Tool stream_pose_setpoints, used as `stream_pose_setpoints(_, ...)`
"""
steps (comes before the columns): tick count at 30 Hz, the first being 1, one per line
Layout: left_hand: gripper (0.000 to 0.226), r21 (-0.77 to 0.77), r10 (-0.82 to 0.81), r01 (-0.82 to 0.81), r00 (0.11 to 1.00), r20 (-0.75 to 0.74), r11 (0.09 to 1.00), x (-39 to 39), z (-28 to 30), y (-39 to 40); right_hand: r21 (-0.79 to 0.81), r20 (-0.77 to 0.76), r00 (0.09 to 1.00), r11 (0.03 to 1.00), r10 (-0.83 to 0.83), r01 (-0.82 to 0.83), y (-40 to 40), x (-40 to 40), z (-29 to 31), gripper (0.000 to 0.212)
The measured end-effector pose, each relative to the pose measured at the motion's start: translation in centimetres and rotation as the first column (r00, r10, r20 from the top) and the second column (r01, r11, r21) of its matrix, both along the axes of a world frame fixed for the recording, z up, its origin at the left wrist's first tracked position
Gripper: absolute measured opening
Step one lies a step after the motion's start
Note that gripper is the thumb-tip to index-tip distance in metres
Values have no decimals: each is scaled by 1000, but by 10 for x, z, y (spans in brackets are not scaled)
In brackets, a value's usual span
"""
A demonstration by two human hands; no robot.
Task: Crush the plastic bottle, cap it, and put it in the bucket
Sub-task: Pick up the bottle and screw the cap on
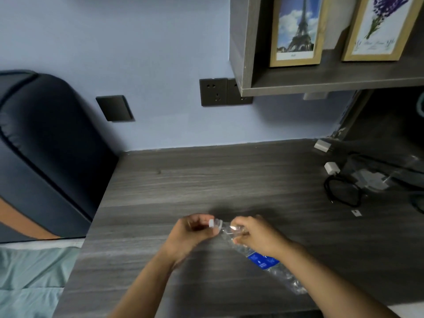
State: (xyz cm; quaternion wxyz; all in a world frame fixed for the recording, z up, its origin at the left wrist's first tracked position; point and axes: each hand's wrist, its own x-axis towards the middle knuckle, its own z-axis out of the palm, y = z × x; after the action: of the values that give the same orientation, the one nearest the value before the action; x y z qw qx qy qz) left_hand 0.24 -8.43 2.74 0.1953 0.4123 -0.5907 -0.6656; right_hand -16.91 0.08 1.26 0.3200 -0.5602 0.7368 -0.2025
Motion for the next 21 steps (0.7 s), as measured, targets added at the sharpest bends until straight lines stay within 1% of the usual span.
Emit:
stream_pose_setpoints(4,22,-29,-69,69,997,25,997,2,5,3,-2,-151,987,999,50,-51,2,3,7,18)
stream_pose_setpoints(7,18,-33,-106,108,993,42,994,2,9,3,-3,-270,958,994,101,-106,3,5,10,22)
stream_pose_setpoints(9,15,-23,-118,119,991,58,993,2,11,2,-8,-313,942,991,121,-130,3,8,12,22)
stream_pose_setpoints(16,8,53,-106,100,987,123,994,4,12,-1,4,-376,913,985,161,-172,1,12,18,21)
stream_pose_setpoints(18,3,4,-135,135,985,111,991,6,13,-3,15,-365,916,985,168,-174,0,12,21,22)
stream_pose_setpoints(21,18,-72,-153,159,985,77,985,11,16,-4,-6,-304,942,989,142,-151,-2,13,23,20)
